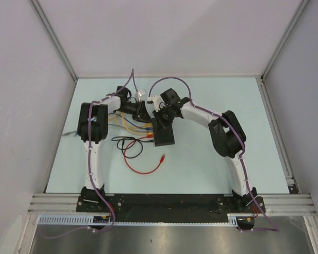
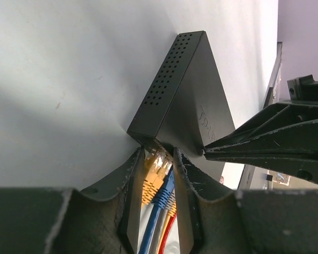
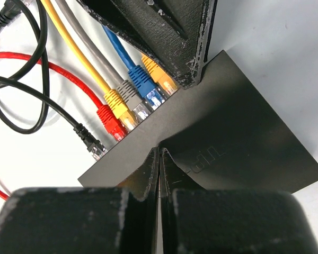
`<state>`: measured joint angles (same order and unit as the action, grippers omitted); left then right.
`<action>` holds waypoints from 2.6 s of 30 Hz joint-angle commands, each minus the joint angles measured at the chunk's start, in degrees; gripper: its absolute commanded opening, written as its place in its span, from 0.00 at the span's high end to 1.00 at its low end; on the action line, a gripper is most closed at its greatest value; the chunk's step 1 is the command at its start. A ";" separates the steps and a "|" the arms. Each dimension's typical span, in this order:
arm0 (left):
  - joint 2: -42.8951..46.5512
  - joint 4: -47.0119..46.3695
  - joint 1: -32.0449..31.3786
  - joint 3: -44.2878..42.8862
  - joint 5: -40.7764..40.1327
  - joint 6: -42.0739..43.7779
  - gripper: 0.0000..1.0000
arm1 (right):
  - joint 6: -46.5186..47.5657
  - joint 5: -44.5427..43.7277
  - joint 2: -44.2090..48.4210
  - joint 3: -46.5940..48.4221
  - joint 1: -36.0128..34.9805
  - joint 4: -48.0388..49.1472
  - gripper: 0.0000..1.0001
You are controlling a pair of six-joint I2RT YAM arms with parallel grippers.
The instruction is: Pull the plug from the switch port
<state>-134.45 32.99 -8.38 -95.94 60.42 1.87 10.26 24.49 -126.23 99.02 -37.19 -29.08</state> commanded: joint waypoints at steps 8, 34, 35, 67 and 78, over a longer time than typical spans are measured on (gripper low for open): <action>-2.83 7.96 0.12 1.46 7.51 7.44 0.66 | 1.52 -2.43 -2.00 -0.67 -0.34 -1.68 1.00; -5.82 24.04 1.53 -5.65 1.89 21.23 0.68 | 1.87 -2.34 -2.26 -0.41 -0.08 -1.51 1.00; -5.91 24.92 1.53 -5.83 1.80 21.68 0.68 | 1.87 -2.34 -2.26 -0.41 0.01 -1.59 1.00; -6.62 28.72 -0.49 -8.73 -4.34 25.21 0.97 | 1.87 -2.43 -2.35 -0.76 0.01 -0.89 1.00; -2.84 27.56 0.30 -15.85 -11.02 24.15 1.00 | 1.95 -2.61 -2.44 -0.94 0.10 -0.63 1.00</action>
<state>-140.14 63.20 -8.34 -108.25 55.92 24.84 10.81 24.47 -126.23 99.02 -37.28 -28.84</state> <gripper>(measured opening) 0.021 0.009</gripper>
